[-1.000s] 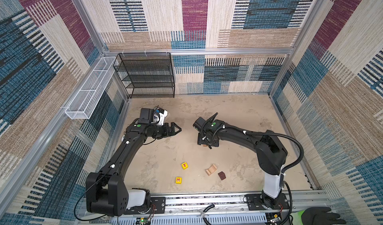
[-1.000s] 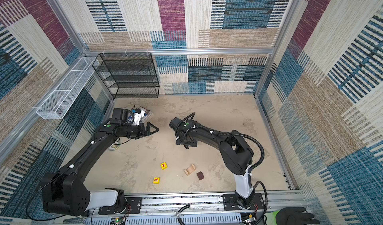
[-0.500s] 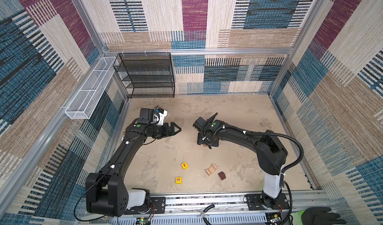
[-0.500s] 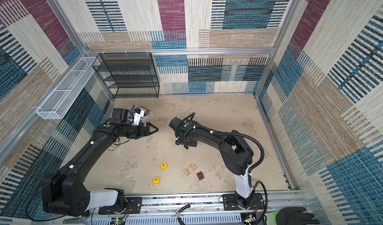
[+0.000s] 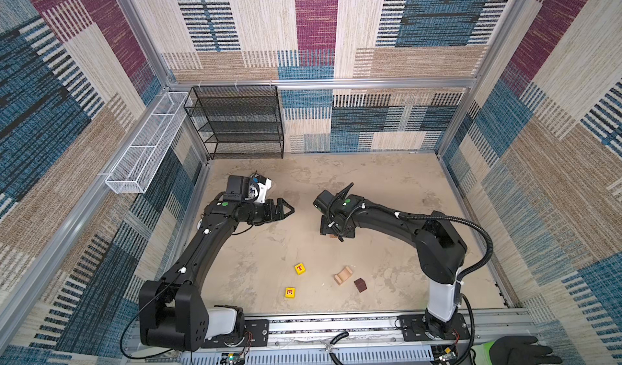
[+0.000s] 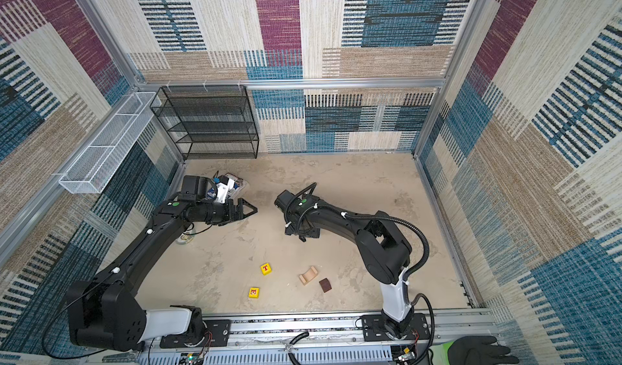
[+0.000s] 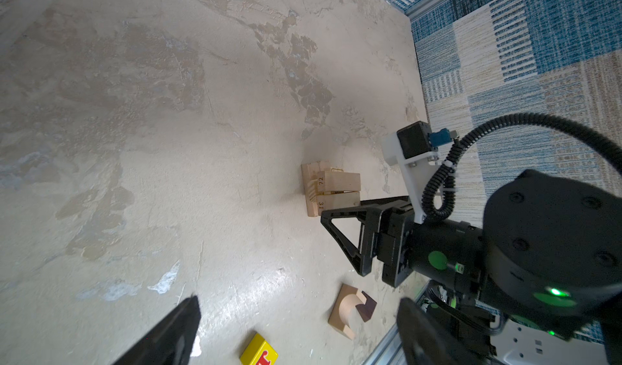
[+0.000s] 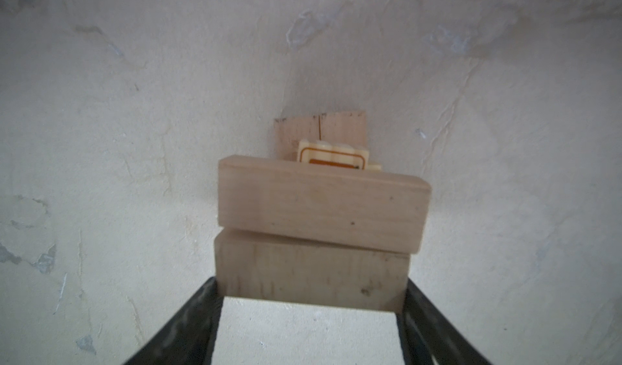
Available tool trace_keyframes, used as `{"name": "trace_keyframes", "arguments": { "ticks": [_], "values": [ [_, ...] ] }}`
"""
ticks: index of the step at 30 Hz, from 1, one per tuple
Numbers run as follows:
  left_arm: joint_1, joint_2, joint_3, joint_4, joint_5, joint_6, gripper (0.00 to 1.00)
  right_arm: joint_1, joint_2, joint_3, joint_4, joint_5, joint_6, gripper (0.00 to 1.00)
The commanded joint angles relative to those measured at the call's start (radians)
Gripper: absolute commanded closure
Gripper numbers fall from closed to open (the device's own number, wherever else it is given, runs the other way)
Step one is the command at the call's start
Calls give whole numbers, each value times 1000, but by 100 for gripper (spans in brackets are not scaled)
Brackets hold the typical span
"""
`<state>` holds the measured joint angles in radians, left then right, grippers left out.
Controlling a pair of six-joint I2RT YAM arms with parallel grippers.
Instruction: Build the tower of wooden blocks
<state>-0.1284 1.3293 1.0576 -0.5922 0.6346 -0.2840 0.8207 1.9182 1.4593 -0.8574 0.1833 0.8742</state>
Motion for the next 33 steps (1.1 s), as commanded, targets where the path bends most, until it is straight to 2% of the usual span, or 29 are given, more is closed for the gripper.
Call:
{"name": "trace_keyframes", "arguments": {
  "ticks": [1, 13, 33],
  "values": [
    [1, -5, -2, 5, 14, 7, 4, 1, -4, 7, 1, 9, 6, 23],
    [2, -7, -3, 6, 14, 8, 4, 1, -2, 13, -7, 12, 6, 14],
    [2, -9, -4, 6, 15, 9, 4, -3, -16, 6, -4, 24, 14, 22]
  ]
}}
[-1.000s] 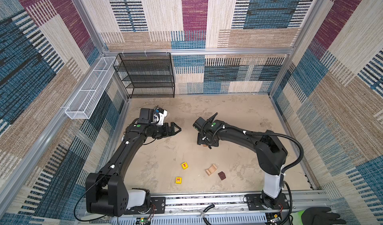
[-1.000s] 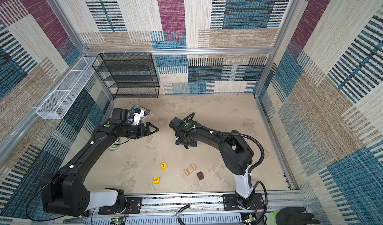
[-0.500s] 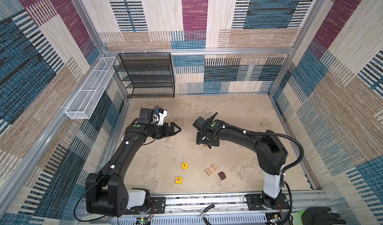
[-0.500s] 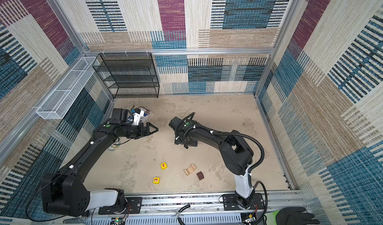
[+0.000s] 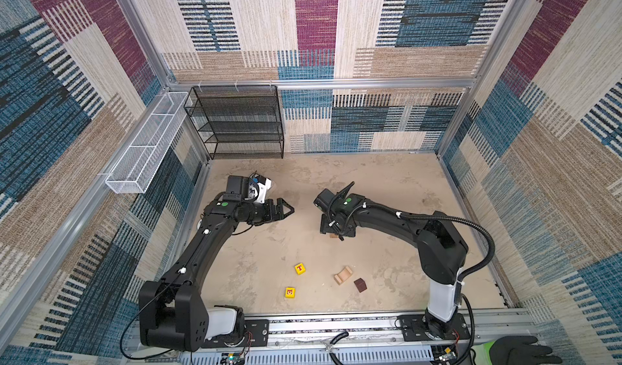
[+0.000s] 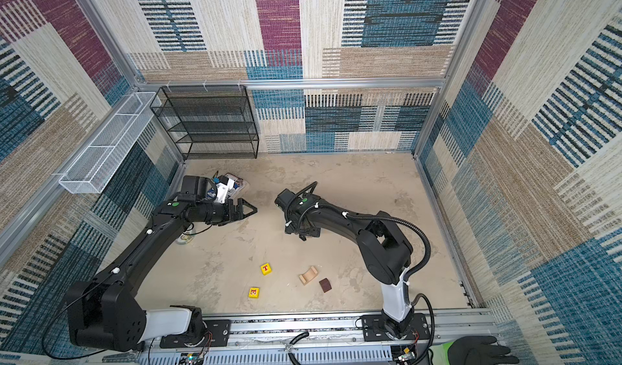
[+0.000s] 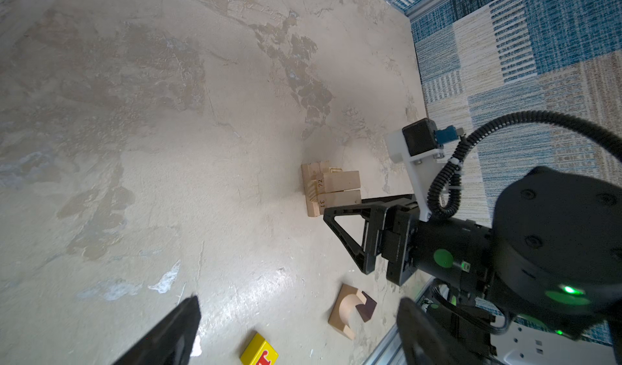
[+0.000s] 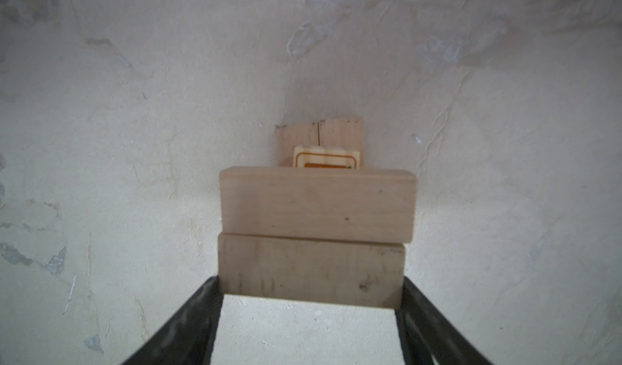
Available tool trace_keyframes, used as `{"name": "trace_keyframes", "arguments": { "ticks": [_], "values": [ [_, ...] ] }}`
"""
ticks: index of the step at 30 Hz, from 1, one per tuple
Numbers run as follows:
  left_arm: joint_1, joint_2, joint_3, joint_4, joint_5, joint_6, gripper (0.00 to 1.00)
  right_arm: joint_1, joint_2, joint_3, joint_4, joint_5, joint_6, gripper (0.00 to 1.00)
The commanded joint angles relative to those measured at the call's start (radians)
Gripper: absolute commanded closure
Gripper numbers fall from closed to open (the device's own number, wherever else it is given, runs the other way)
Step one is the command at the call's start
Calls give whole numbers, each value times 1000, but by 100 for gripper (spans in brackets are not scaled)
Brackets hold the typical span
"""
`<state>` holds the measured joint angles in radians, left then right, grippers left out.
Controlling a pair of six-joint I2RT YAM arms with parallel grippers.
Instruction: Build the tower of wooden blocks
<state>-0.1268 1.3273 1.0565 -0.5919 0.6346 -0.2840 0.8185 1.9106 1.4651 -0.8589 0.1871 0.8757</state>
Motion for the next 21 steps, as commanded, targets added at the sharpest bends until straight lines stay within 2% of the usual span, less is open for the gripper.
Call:
{"name": "trace_keyframes", "arguments": {
  "ticks": [1, 21],
  "values": [
    [0, -7, -2, 6, 14, 9, 4, -2, -7, 1, -5, 21, 12, 23],
    [2, -5, -3, 6, 20, 9, 4, -4, 2, 0, -11, 26, 9, 18]
  ]
}}
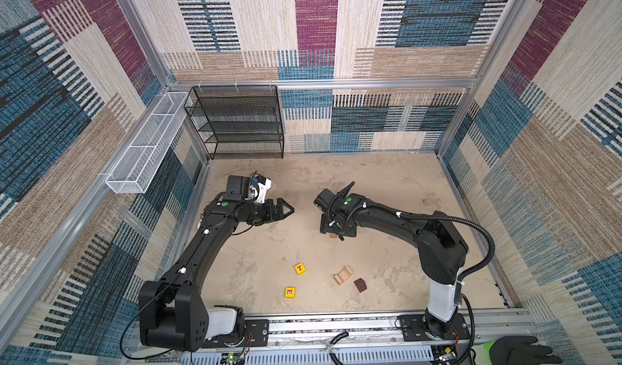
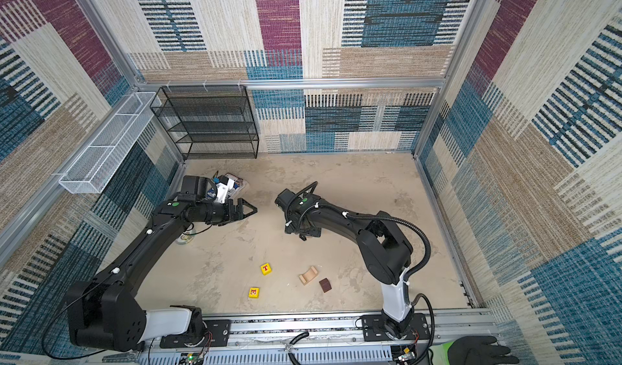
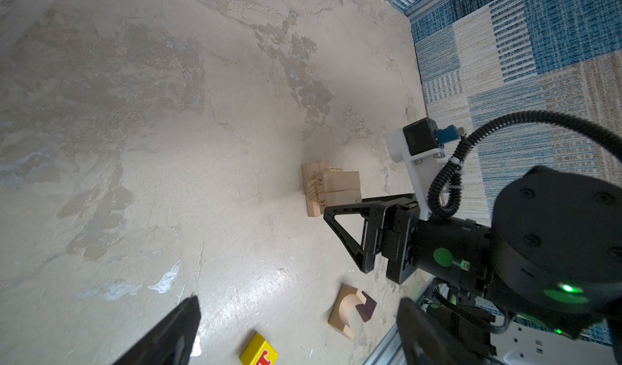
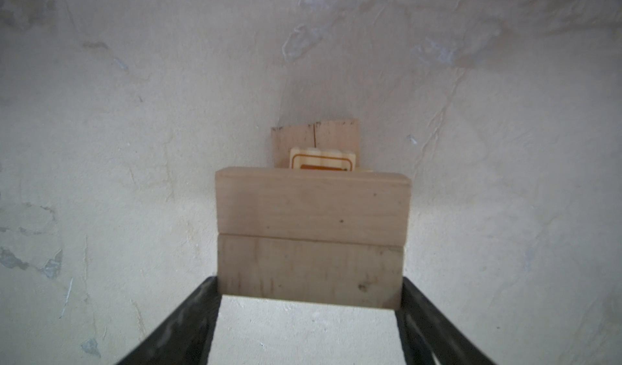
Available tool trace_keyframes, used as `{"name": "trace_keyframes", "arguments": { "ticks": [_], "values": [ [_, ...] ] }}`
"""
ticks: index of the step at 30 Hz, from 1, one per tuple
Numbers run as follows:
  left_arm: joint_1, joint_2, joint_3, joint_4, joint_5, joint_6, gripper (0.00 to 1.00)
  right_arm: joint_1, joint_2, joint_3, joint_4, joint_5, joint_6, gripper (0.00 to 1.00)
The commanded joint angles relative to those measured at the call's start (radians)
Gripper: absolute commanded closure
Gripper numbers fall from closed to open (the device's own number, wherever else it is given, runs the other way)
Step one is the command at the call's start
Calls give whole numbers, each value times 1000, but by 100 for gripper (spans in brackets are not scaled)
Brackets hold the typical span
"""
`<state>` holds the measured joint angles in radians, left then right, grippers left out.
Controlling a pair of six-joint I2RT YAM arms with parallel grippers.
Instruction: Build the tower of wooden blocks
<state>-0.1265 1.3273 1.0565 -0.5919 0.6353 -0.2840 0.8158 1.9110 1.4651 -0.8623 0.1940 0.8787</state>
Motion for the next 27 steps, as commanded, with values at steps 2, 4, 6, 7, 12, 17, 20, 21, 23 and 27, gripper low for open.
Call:
{"name": "trace_keyframes", "arguments": {
  "ticks": [2, 4, 6, 7, 12, 17, 20, 21, 23, 27],
  "values": [
    [2, -6, -3, 7, 20, 9, 4, -1, 2, 0, -7, 18, 5, 17],
    [2, -7, -3, 5, 19, 9, 4, -1, 2, 0, -9, 17, 5, 17],
    [2, -7, -3, 5, 18, 11, 4, -1, 0, 0, -9, 18, 6, 16],
    [2, -8, -3, 4, 18, 11, 4, -1, -1, 0, -9, 18, 6, 16],
    [2, -8, -3, 4, 18, 11, 4, -3, -3, -1, -8, 24, 6, 17],
    [2, -8, -3, 5, 17, 11, 4, -4, -4, -4, -4, 25, 2, 19],
    [2, -8, -3, 3, 17, 11, 4, -3, -3, -4, -5, 25, 3, 19],
    [2, -8, -3, 3, 16, 12, 4, -3, -3, -3, -4, 24, 3, 19],
    [2, -8, -3, 4, 15, 11, 4, -3, -4, -3, -6, 24, 1, 19],
    [2, -9, -3, 4, 16, 11, 4, -5, -8, 0, -3, 24, 0, 19]
  ]
}}
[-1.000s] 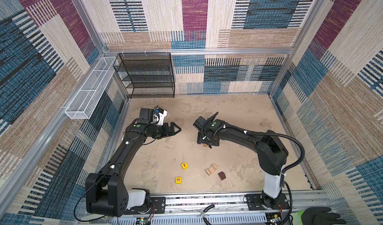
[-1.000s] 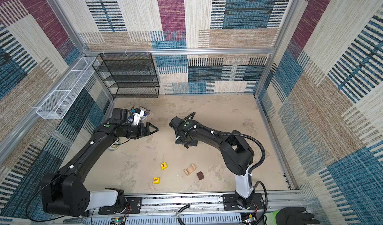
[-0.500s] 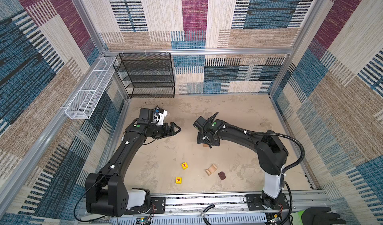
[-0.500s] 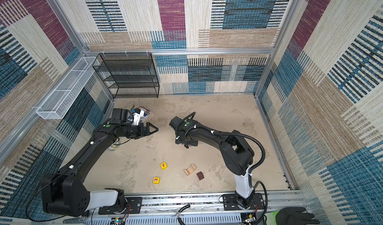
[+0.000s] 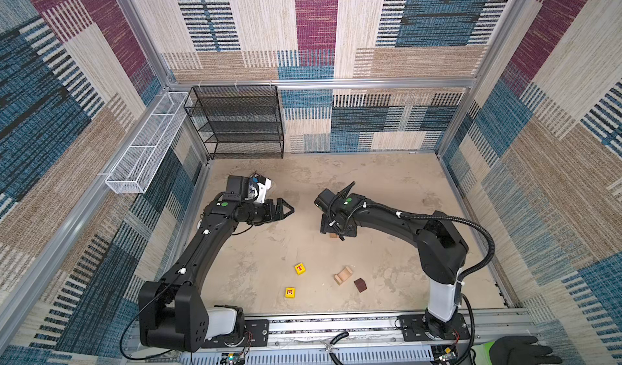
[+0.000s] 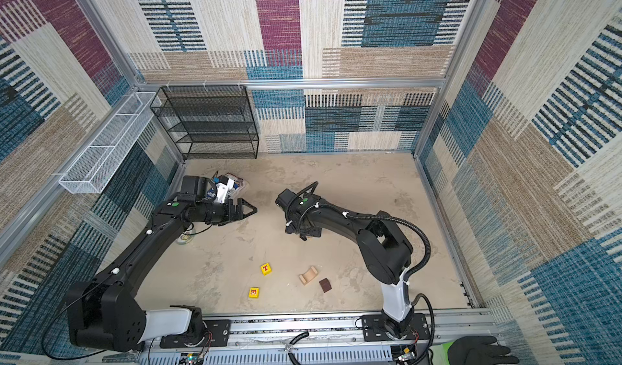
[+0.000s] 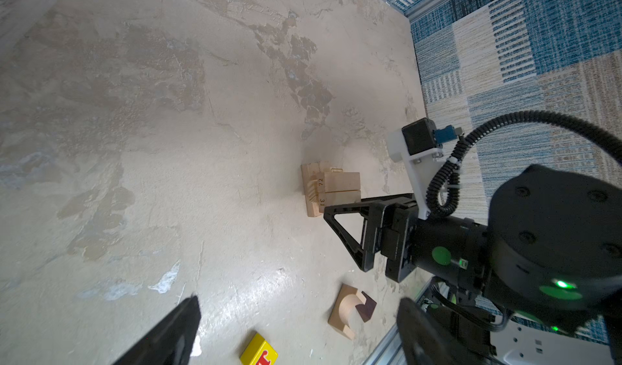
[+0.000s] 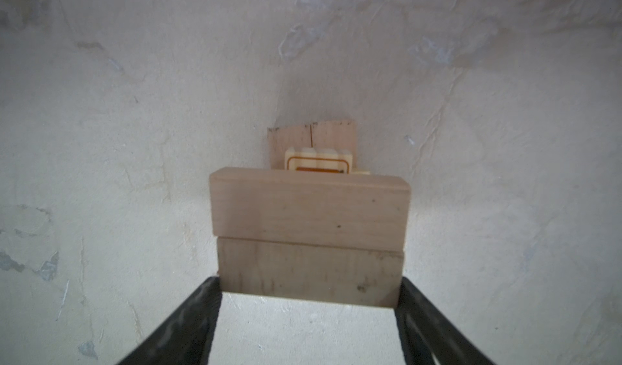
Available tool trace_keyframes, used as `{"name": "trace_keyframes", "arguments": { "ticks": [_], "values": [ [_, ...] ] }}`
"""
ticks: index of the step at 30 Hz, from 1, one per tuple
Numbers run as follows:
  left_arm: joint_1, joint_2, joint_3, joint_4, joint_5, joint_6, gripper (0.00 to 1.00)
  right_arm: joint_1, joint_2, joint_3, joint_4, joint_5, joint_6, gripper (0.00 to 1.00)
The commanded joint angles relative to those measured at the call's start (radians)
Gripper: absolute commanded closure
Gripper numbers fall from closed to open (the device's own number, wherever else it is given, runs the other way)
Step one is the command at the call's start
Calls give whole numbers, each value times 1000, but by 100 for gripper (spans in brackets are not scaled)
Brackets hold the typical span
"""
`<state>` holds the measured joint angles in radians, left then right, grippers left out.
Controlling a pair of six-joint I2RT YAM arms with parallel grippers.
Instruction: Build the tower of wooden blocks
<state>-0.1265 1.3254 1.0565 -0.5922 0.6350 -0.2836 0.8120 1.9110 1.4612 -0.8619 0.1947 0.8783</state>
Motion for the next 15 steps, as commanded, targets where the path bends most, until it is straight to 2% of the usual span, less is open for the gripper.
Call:
{"name": "trace_keyframes", "arguments": {
  "ticks": [1, 15],
  "values": [
    [2, -6, -3, 5, 17, 11, 4, 0, -7, 4, -3, 22, -1, 18],
    [4, -9, -3, 3, 12, 12, 4, -1, -19, 8, 0, 8, -15, 9]
  ]
}}
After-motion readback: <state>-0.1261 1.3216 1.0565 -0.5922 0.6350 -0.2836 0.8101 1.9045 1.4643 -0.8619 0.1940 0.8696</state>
